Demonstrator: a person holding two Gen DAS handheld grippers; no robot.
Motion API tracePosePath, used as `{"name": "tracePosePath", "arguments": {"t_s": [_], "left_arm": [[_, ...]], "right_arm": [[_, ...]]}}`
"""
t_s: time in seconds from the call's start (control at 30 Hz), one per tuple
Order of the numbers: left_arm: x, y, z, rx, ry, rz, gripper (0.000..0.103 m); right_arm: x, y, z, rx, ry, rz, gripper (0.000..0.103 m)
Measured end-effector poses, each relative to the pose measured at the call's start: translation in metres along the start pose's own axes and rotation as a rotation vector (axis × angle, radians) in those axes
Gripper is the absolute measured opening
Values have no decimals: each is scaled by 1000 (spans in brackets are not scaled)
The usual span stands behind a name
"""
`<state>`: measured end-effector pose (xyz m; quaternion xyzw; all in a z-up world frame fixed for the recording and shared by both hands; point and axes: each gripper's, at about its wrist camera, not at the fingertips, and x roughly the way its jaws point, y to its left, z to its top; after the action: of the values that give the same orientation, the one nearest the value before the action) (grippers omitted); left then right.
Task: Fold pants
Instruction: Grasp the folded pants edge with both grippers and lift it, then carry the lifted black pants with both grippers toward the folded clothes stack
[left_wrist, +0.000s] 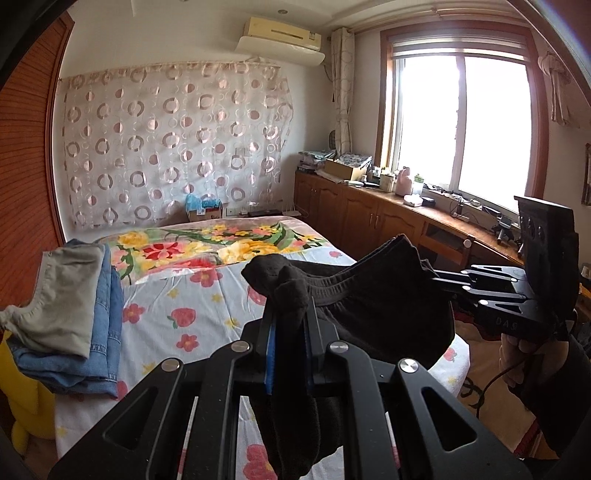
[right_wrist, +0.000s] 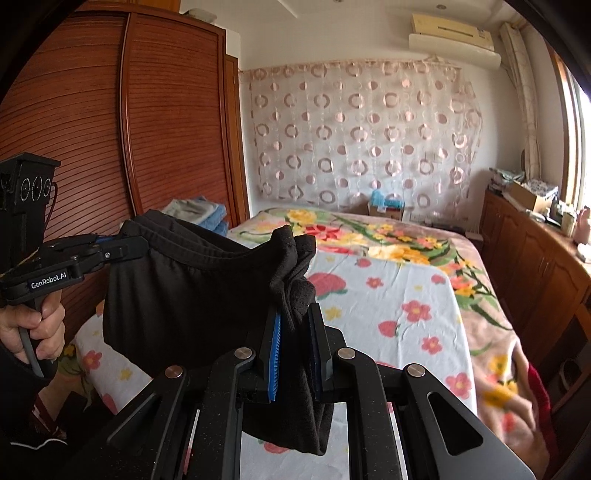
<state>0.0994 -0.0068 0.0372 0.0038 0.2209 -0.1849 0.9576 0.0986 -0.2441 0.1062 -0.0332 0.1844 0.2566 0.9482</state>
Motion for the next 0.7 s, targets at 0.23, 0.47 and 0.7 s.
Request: {"name": "tracePosePath", "arguments": {"t_s": [0.23, 0.47, 0.7], "left_arm": [[-17, -3, 11, 20, -39, 13, 13], [-22, 5, 13, 16, -55, 44, 13], [-12, 27, 3, -14, -35, 79, 13]], "right_arm": [[-5, 0, 3, -16, -38, 5, 13], [8, 0, 3, -50, -50, 21, 13], [41, 4, 10, -86, -36, 61, 13]]}}
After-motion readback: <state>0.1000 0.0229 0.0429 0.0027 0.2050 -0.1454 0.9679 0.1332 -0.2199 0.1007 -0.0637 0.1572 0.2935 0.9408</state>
